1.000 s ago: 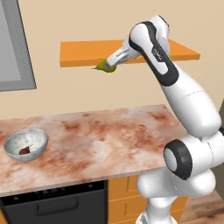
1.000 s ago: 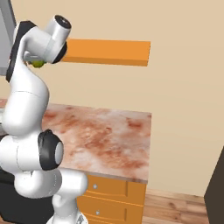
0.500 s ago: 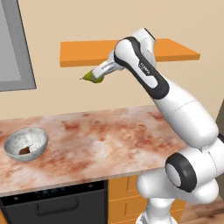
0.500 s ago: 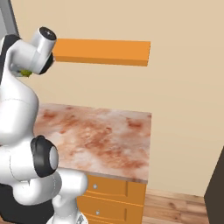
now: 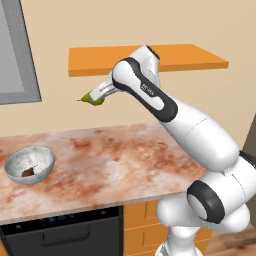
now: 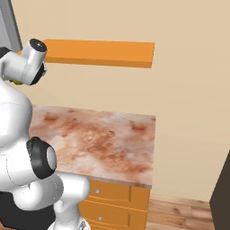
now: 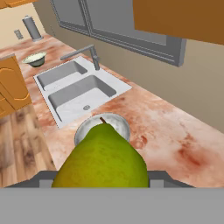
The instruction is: Pick the pears from the cabinet and place them in one bowl. Pick the orange from the sink and place it in the other bowl.
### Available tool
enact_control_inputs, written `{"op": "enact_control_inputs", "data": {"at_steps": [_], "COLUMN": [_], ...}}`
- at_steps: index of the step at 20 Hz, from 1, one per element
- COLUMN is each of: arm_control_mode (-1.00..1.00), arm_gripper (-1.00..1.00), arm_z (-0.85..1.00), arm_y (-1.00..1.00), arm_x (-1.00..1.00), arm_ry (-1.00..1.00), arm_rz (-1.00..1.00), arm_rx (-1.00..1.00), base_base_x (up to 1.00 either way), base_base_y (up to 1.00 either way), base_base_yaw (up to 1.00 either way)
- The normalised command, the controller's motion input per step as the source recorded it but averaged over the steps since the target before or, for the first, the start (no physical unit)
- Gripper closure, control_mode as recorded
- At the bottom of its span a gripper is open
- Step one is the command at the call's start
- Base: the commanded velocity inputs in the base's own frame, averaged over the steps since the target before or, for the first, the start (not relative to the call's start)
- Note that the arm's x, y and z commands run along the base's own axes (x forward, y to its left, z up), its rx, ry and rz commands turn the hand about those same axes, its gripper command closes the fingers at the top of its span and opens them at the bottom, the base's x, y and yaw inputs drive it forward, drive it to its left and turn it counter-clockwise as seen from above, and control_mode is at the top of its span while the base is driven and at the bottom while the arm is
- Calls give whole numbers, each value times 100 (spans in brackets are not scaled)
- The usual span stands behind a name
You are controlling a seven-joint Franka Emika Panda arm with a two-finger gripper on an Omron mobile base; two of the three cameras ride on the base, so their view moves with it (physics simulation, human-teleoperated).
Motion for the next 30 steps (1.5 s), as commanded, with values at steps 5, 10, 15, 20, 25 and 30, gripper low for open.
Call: {"op": "enact_control_inputs", "data": {"at_steps": [5, 10, 15, 20, 25, 30], "arm_control_mode": [-100, -100, -100, -100, -100, -100], "arm_gripper": [100, 100, 100, 100, 100, 100], "arm_z": [-34, -33, -30, -26, -25, -28], "arm_y": [45, 47, 49, 47, 48, 43], "arm_x": [10, 7, 6, 10, 5, 2], "arm_ry": [4, 3, 4, 1, 0, 0], "arm_rz": [0, 0, 0, -3, -9, -10], "arm_rx": [0, 0, -2, -15, -13, -1], "base_base_x": [0, 0, 0, 0, 0, 0], "base_base_y": [0, 0, 0, 0, 0, 0], "base_base_yaw": [0, 0, 0, 0, 0, 0]}}
